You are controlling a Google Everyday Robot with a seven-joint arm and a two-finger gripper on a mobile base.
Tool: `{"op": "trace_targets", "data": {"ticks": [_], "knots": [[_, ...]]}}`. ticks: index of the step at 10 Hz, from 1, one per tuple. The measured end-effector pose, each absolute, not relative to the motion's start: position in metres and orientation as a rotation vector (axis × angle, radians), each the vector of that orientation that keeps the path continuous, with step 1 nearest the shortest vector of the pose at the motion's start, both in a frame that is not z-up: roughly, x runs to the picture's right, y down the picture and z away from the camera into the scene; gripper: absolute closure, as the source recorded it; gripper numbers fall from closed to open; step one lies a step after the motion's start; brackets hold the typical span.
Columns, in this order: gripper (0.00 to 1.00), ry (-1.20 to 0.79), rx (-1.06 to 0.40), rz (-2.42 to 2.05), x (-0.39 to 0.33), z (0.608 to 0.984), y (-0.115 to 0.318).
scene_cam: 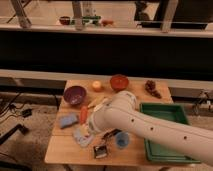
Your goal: Place pepper in paper cup
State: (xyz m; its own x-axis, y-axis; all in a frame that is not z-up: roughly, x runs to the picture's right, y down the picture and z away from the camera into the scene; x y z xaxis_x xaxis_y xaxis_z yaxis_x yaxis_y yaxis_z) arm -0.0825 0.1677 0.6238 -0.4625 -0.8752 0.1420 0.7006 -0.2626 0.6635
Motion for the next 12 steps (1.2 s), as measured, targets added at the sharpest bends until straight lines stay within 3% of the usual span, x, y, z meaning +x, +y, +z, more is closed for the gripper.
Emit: {"op": "trace_targets", "data": {"ticks": [4, 12], "knots": [[1.00, -0.754, 0.310, -1.913, -0.061, 0.626, 0.158], [1.00, -0.692, 0.368, -1.914, -0.001, 0.665, 0.112]]}}
